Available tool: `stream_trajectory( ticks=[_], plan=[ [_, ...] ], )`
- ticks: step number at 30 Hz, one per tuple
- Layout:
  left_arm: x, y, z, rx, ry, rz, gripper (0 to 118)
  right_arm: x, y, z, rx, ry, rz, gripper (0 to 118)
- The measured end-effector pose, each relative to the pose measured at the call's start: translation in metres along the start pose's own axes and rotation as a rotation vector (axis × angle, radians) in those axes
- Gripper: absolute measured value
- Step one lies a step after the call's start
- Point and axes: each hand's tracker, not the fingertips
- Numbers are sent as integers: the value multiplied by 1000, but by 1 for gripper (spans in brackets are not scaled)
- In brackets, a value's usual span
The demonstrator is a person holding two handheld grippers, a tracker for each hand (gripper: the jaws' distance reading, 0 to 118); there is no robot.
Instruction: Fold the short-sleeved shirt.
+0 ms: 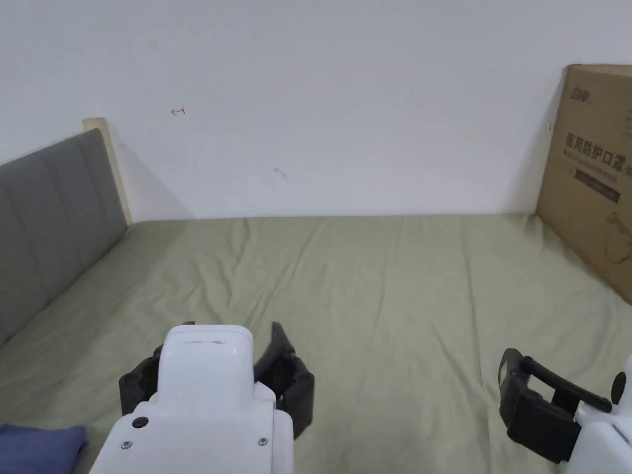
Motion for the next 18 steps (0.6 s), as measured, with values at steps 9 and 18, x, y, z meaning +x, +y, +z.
stream_trajectory(
  ticks=[9,18],
  plan=[
    [-1,-2,0,-53,-78,57,117,-30,-5,18,216,-95,289,107],
    [-8,1,1,-101,-69,48,116,-31,1,11,171,-58,243,107]
  ],
)
